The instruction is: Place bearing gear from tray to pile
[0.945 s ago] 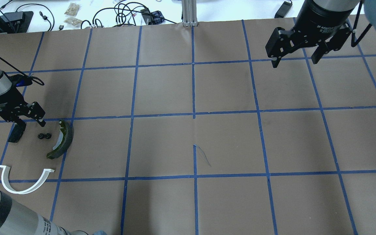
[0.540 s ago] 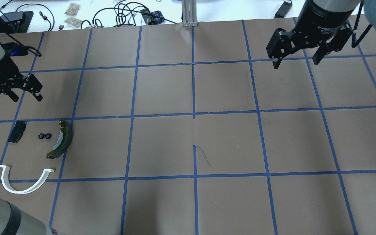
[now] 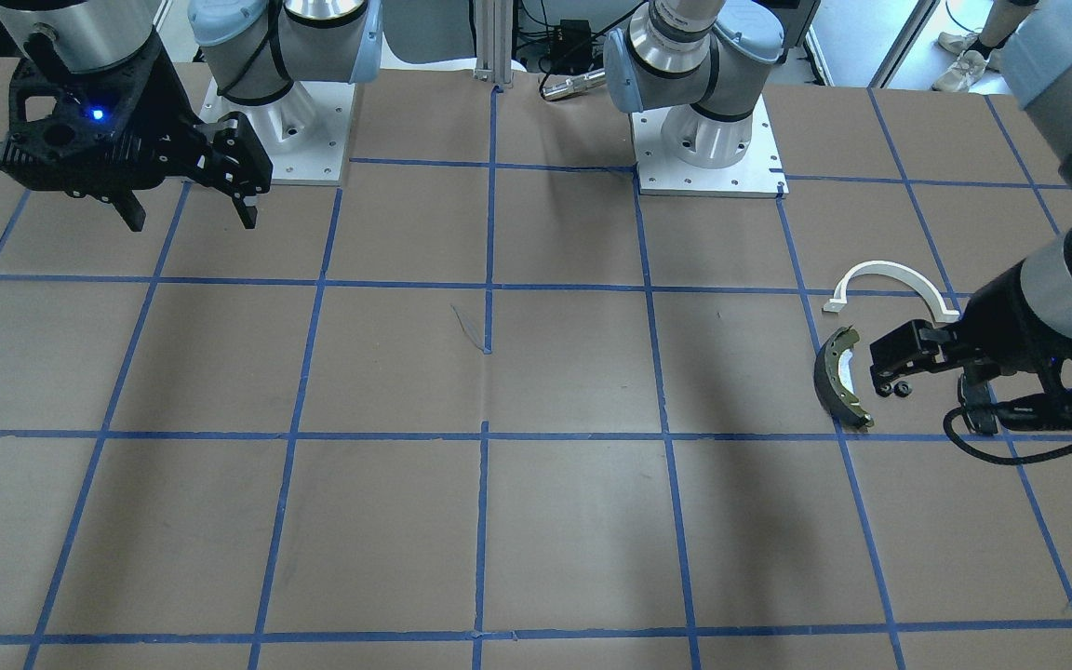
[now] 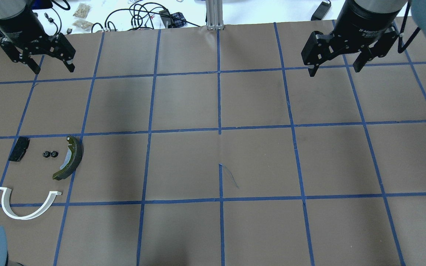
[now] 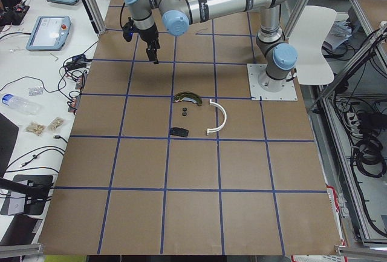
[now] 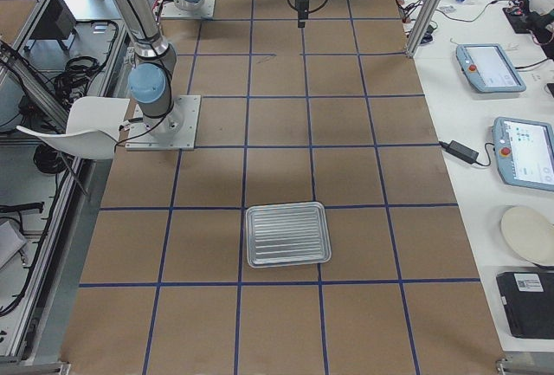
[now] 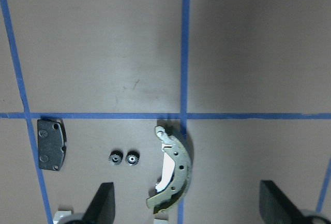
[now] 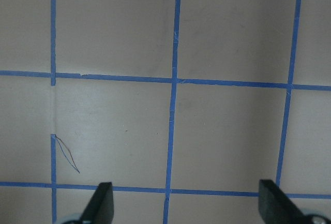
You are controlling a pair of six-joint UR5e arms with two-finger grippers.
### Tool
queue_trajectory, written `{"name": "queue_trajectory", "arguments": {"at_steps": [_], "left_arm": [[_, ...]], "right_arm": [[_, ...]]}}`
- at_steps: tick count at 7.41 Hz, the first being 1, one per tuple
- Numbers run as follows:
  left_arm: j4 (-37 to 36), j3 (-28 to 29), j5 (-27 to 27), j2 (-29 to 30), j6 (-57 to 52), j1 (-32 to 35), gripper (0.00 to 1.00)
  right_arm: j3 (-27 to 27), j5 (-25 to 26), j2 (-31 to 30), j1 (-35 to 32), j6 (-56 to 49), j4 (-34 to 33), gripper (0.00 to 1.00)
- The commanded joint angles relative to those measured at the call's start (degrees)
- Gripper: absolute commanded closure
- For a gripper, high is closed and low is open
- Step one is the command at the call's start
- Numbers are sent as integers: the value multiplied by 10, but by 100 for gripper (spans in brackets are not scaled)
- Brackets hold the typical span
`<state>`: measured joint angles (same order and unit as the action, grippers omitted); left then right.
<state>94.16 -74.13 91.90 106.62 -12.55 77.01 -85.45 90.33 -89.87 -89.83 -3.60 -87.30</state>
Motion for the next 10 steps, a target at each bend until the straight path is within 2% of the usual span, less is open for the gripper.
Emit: {"name": "queue_trajectory", "arguments": {"at_steps": [1,3,8,10], "left_arm": [[-5,0,-4,-32,90,86,0],[-21,-21,-4,-38,92,146,0],[-21,-137,4,-141,86,139,0],[-18,-141,-1,-150,85,117,0]], "right_arm": [[0,-4,0,0,1,0,0],[0,-3,0,0,1,2,0],[0,-17,5,-1,2,-7,0],[0,-14,7,-1,8,-22,0]]}}
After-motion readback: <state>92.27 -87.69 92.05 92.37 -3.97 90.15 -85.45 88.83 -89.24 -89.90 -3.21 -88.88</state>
